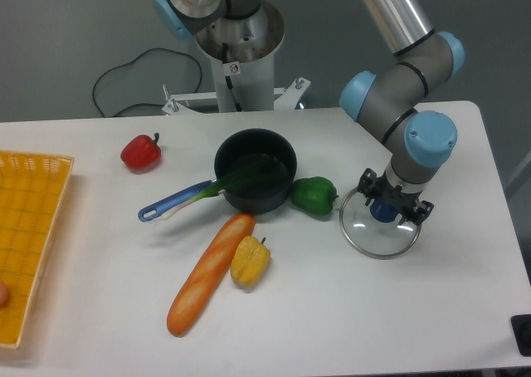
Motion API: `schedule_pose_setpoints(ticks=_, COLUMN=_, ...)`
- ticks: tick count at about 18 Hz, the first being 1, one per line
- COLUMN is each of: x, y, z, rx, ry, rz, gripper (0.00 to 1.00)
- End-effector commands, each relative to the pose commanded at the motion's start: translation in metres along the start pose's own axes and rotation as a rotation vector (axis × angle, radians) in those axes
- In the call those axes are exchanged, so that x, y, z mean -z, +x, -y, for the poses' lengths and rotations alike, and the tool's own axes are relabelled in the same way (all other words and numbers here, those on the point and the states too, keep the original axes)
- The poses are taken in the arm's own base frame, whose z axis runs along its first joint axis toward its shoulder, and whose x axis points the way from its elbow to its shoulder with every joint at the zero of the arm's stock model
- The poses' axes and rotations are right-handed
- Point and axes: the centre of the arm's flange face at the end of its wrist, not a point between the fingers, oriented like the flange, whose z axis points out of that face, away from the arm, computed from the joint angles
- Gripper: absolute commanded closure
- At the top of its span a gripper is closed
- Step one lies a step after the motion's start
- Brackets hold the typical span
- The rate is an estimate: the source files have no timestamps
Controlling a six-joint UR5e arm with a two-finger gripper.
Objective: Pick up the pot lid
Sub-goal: 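Lift the glass lid by its knob and carry it toward the saucepan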
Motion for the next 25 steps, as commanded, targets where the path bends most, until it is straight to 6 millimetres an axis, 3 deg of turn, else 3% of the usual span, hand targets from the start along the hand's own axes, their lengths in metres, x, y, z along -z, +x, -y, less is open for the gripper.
schedule_pose_setpoints(ticks=3, x=0.000, y=0.002, z=0.002, rx=0.002, ry=-0.001, rz=-0.001, gripper=0.50)
schedule_pose_setpoints(ticks=8, x=0.004, y=0.001, z=0.002, rx=0.001, ry=0.001, rz=0.004, gripper=0.62)
schedule_pose_setpoints(ticks=10, x=0.009, y=-0.001, z=0.002, rx=-0.003, ry=0.001, rz=0.012, gripper=0.64)
schedule_pose_setpoints(ticks=15, x=0.042, y=-0.010, z=0.007, rx=-0.031, ry=-0.054, rz=0.015, gripper=0.64)
schedule_pose_setpoints(ticks=17, x=0.054, y=-0.004, z=0.025, rx=-0.060, ry=-0.062, rz=0.007, gripper=0.64)
schedule_pose_setpoints(ticks=25, x=0.104, y=0.031, z=0.055, rx=-0.124, ry=-0.046, rz=0.069, gripper=0.64)
